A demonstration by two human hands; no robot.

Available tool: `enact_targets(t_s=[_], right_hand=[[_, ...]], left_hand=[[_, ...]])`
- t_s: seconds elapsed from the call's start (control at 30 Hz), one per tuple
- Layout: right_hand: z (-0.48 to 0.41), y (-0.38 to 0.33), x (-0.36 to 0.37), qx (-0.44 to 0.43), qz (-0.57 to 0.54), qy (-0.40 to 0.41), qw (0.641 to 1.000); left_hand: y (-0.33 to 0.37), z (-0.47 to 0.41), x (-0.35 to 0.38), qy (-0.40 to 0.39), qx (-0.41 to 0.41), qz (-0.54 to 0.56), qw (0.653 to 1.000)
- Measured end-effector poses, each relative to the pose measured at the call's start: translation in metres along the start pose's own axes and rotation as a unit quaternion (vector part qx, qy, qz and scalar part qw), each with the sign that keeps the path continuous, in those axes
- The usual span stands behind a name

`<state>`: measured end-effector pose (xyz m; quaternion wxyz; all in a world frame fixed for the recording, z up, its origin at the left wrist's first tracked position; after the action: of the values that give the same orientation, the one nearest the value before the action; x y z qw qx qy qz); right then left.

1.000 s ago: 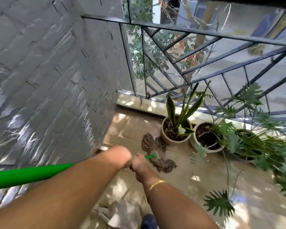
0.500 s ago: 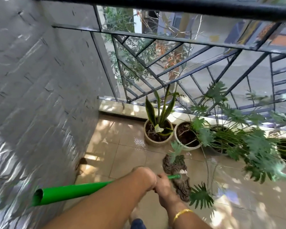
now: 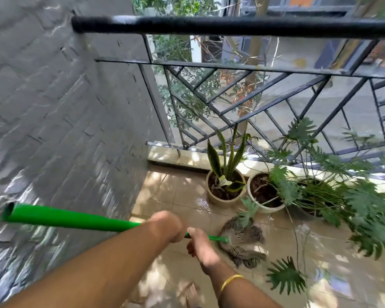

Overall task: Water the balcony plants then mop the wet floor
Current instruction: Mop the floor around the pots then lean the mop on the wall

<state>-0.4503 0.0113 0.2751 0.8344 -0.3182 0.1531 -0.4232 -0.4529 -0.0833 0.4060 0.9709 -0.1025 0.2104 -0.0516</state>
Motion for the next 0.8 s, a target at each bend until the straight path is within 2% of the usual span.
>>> enact_targets(t_s=[0.1, 0.17, 0.27, 0.37, 0.53, 0.67, 0.8], right_hand=[[-0.004, -0.024, 0.032, -0.031, 0.040, -0.049, 0.998], [-0.004, -0.043, 0.053, -0.076, 0.124, -0.069, 0.987], [-0.002, -0.077, 0.067, -0.147, 0.306, -0.050, 0.939], [0.026, -0.132, 0.081, -0.262, 0.389, -0.041, 0.882], [0.084, -0.213, 0.103, -0.353, 0.420, -0.052, 0.834], [0.131, -0.277, 0.140, -0.441, 0.455, -0.049, 0.772], [0.152, -0.331, 0.172, -0.469, 0.438, -0.023, 0.766]], left_hand=[[-0.040, 0.017, -0.002, 0.017, -0.042, 0.039, 0.998], [-0.064, 0.042, -0.013, 0.038, -0.073, 0.045, 0.996], [-0.090, 0.073, -0.043, 0.071, -0.102, 0.048, 0.991], [-0.117, 0.110, -0.069, 0.071, -0.130, 0.045, 0.988], [-0.146, 0.186, -0.113, 0.162, -0.178, -0.005, 0.971], [-0.170, 0.256, -0.133, 0.224, -0.254, -0.111, 0.934], [-0.205, 0.318, -0.135, 0.276, -0.325, -0.166, 0.889]])
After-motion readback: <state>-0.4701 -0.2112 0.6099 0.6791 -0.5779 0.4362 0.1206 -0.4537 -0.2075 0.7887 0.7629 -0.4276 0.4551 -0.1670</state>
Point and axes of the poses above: each hand's wrist, its own z-axis away from the middle knuckle, its own x-axis out of the palm, y = z × x, the point moved 9 cm from there along -z, towards the middle knuckle, and after that the axes turned 3 degrees about -z, right-handed, at the moved point
